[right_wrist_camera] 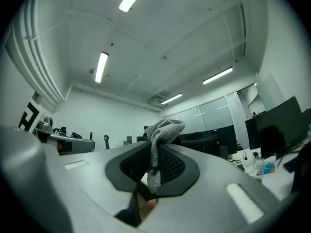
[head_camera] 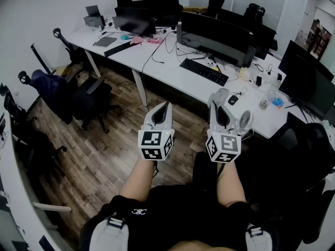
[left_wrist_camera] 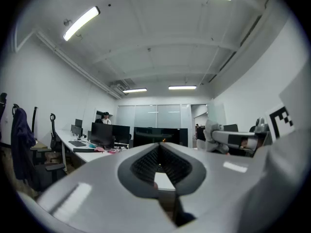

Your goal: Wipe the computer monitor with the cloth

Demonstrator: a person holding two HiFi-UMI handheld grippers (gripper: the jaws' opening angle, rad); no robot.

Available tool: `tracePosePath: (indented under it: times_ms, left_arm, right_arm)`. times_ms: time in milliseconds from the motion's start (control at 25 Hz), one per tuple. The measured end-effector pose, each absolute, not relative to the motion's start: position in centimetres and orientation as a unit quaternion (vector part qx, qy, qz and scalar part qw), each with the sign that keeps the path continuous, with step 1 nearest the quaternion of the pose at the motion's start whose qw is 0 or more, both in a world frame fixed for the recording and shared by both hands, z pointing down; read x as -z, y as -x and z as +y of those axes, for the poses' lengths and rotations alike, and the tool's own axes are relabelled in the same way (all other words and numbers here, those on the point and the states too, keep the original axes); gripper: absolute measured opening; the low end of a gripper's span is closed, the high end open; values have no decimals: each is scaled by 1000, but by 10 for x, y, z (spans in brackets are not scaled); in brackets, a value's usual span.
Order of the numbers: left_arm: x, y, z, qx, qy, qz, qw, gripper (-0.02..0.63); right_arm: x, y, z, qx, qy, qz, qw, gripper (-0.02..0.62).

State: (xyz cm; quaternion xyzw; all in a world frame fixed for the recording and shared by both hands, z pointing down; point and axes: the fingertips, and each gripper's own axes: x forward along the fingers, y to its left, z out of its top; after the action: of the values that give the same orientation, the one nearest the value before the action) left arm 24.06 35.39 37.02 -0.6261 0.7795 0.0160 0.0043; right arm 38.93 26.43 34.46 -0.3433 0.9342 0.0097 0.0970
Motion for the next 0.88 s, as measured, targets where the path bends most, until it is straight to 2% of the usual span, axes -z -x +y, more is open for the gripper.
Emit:
tracePosePath:
  times_ms: [440,880]
  left_arm:
    - [-389,-257,330,-10,616,787,-6,51]
    - [-400,-202,258,-10,642,767,6,50]
  right_arm:
    - [-356,-398,240,-3,332,939,88,32]
    - [-366,-334,174,-1,347,934,91,32]
